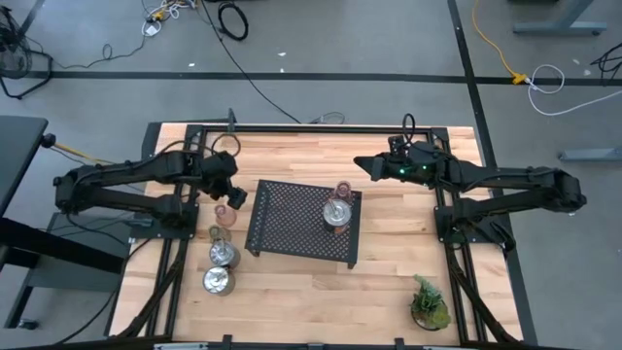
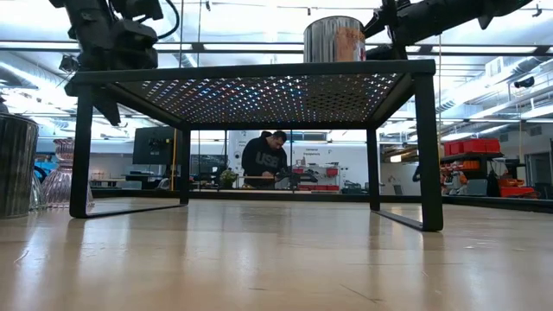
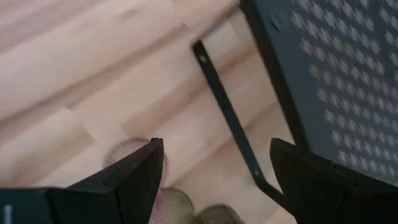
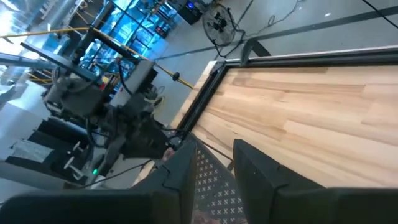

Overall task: Pick & Place candle stick holders
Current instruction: Adjust the shelf

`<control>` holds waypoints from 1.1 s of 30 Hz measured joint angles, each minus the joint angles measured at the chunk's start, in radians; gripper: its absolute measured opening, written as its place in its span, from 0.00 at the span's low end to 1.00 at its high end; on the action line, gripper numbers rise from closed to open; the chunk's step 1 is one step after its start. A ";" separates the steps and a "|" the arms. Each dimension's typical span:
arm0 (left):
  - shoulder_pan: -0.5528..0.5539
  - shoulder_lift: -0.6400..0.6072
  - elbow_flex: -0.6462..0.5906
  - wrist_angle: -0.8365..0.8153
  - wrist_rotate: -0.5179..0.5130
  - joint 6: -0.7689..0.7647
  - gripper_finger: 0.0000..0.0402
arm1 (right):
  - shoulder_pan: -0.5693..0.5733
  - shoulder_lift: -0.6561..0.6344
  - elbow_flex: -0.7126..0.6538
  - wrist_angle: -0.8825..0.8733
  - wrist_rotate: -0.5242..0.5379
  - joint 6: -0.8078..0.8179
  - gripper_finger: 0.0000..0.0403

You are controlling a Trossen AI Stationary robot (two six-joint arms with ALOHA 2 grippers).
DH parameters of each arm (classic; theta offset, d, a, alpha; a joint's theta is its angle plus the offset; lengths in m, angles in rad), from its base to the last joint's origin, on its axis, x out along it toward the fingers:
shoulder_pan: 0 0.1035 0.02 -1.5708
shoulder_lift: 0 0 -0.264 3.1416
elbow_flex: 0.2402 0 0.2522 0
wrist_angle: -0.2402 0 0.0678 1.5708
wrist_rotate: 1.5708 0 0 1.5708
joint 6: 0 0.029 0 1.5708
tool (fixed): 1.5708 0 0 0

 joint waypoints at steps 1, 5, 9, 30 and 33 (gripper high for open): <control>-0.020 0.006 0.000 0.005 0.002 -0.009 0.74 | 0.002 -0.005 0.000 -0.001 0.000 -0.001 0.26; -0.094 0.041 0.000 -0.010 -0.031 -0.013 0.74 | 0.010 -0.021 0.000 0.030 0.001 -0.023 0.26; -0.137 0.099 0.000 -0.026 -0.055 -0.045 0.74 | 0.022 -0.041 0.000 0.053 0.001 -0.030 0.25; -0.307 0.230 0.000 0.226 -0.005 -0.309 0.74 | 0.058 -0.052 0.000 0.046 -0.029 -0.064 0.13; -0.322 0.230 0.000 0.231 -0.006 -0.341 0.74 | 0.058 -0.052 0.000 0.047 -0.029 -0.068 0.13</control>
